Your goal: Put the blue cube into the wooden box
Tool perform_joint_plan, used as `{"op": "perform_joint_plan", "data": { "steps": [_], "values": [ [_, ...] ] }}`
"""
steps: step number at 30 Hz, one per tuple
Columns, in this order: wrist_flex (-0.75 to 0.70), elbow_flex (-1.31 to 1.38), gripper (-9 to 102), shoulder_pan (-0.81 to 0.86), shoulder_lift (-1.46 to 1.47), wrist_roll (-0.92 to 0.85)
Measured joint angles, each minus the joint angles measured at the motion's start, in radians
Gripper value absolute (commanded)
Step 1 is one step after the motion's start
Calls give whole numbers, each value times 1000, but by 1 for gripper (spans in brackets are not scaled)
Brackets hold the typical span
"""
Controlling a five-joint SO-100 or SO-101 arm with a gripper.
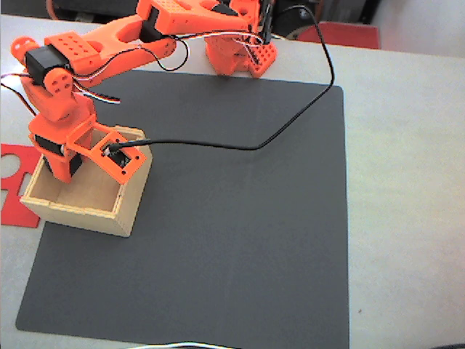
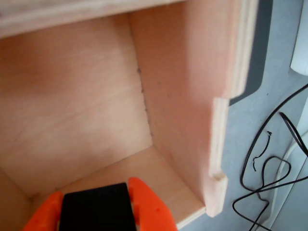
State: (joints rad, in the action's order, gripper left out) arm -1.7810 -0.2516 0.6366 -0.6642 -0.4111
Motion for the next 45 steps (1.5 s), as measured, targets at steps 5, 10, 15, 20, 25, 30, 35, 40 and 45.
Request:
{"op": "perform_joint_plan", "data": {
  "steps": [5,10,15,20,25,30,35,40,45],
  "values": [
    [-8,0,15,-6,0,-5],
    [-11,0,18,-14,-21,-17],
    [-11,0,18,-23,-32,-18],
    [-14,0,8,-25,-49,-20],
    [-15,0,0,-48,-207,-8],
    [-17,12,0,-63,-443,51],
    [-18,14,0,-95,-744,86],
    [-18,-38,0,-126,-1037,100],
    [-18,-265,0,-201,-1336,100]
  ]
}}
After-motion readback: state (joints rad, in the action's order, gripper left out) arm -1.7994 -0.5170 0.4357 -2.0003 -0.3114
